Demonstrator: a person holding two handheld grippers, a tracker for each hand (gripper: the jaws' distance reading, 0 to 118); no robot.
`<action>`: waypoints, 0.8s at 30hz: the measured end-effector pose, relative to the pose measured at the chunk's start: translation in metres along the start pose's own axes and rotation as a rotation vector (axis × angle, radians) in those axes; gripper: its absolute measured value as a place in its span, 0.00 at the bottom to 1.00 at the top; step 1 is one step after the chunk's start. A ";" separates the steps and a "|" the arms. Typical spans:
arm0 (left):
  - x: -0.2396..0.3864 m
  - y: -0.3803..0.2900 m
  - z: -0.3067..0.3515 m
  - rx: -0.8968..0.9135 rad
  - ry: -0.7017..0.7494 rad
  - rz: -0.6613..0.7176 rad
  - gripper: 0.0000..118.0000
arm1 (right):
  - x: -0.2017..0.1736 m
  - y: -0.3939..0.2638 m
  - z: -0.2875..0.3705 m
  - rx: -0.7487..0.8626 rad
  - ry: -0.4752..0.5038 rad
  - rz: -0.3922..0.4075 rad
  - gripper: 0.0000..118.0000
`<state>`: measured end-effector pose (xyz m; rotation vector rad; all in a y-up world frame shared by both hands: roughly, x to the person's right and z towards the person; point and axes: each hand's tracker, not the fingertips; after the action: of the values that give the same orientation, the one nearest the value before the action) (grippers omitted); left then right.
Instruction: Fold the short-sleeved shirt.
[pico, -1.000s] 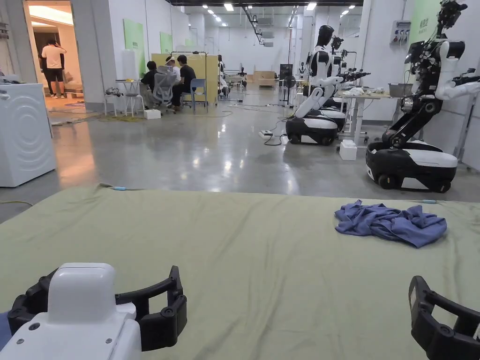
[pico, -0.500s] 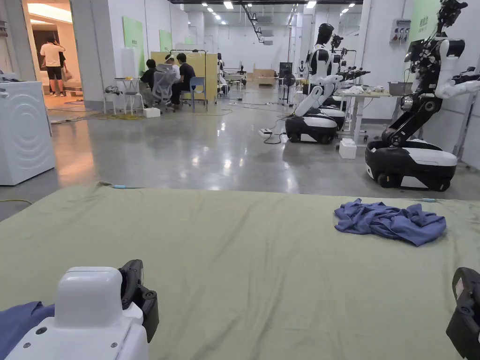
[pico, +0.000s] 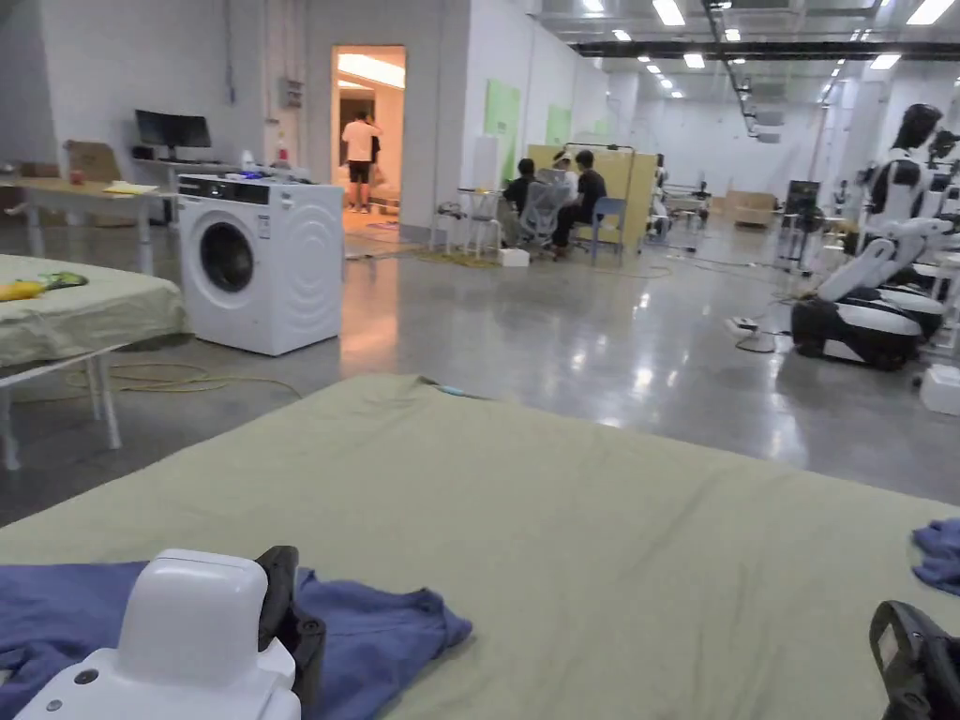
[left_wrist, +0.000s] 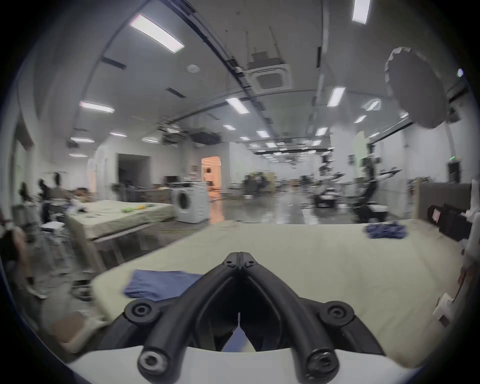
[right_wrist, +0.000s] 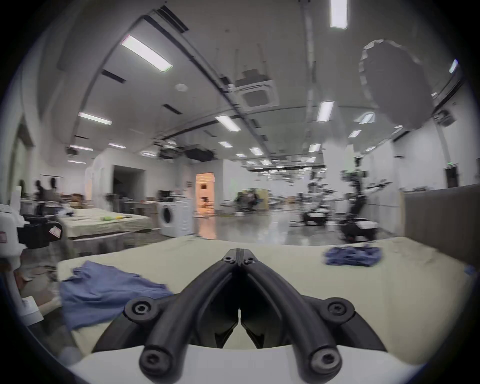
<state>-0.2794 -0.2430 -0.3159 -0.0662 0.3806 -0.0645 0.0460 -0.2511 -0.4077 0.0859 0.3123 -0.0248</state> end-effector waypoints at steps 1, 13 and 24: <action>-0.016 -0.001 0.007 -0.008 0.061 -0.015 0.00 | -0.016 -0.001 -0.008 -0.006 0.063 -0.009 0.02; -0.153 -0.038 0.060 -0.143 0.433 0.102 0.00 | -0.169 -0.024 -0.055 -0.082 0.539 -0.057 0.02; -0.139 -0.083 -0.079 -0.314 -0.055 0.282 0.81 | -0.143 -0.041 -0.074 -0.197 0.419 0.021 0.02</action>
<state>-0.4421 -0.3196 -0.3312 -0.3230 0.3398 0.2759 -0.1145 -0.2839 -0.4366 -0.1038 0.7307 0.0453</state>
